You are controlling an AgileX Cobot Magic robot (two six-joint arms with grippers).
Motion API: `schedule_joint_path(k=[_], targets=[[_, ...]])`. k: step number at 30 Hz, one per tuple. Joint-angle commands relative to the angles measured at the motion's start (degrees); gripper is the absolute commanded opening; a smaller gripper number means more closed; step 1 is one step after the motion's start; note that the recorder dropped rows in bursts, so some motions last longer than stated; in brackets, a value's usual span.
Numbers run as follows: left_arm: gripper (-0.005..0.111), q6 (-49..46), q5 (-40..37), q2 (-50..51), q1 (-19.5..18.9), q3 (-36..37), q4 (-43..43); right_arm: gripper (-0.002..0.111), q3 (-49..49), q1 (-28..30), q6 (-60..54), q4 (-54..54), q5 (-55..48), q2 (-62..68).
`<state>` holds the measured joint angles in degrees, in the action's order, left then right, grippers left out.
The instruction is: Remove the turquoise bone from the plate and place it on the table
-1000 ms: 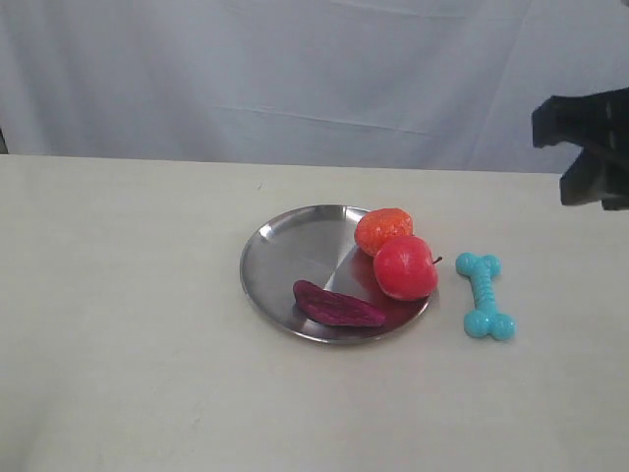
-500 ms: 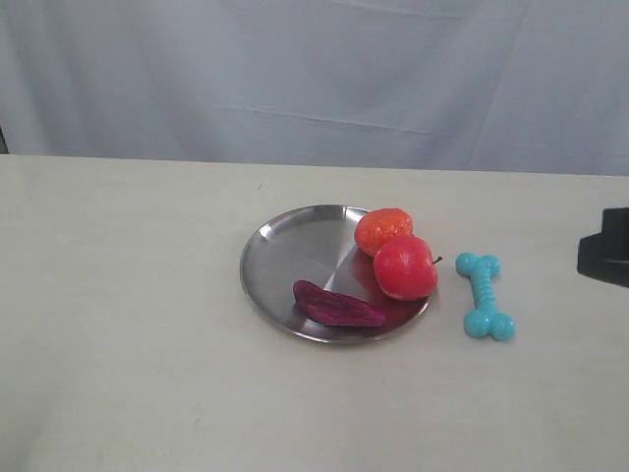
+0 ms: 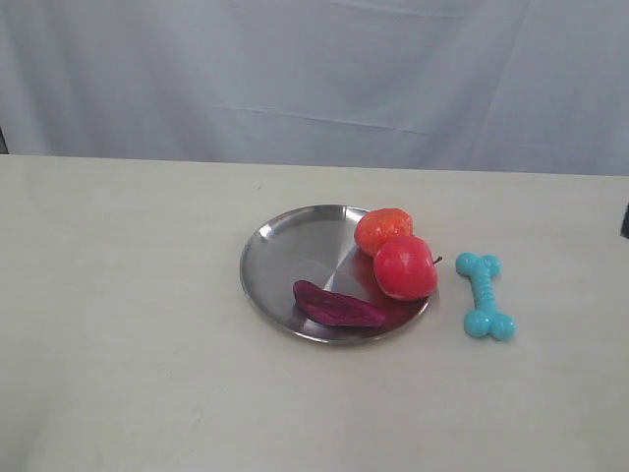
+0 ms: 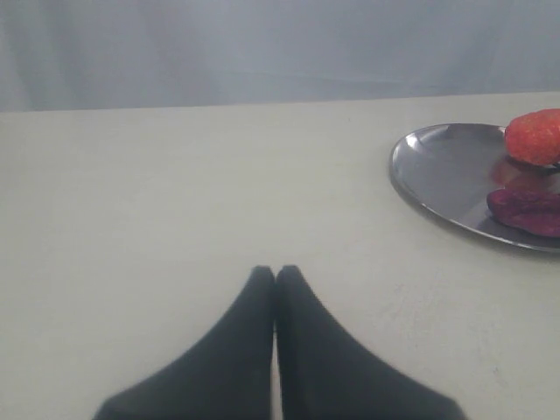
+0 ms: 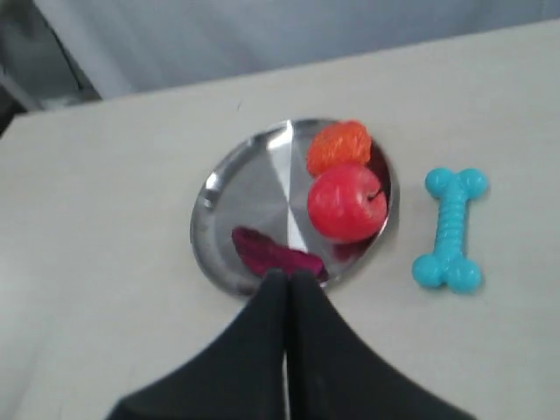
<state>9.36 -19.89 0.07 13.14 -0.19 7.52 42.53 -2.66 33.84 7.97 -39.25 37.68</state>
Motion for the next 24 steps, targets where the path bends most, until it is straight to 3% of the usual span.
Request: schedule_joint_path(k=[1, 7, 20, 24], targets=[[0.0, 0.06, 0.04, -0.07, 0.16, 0.19, 0.02, -0.001, -6.2, 8.35, -2.61, -0.81, 10.78, -7.33], [0.0, 0.06, 0.04, -0.07, 0.16, 0.19, 0.02, -0.001, -12.9, 14.8, -4.84, 0.47, 14.21, -18.06], [0.0, 0.06, 0.04, -0.07, 0.16, 0.19, 0.02, -0.001, -15.21, 14.8, -4.83, 2.47, 15.27, -22.13], [0.0, 0.06, 0.04, -0.07, 0.16, 0.19, 0.02, -0.001, -17.67, 14.8, -9.46, 2.64, 16.43, -22.16]])
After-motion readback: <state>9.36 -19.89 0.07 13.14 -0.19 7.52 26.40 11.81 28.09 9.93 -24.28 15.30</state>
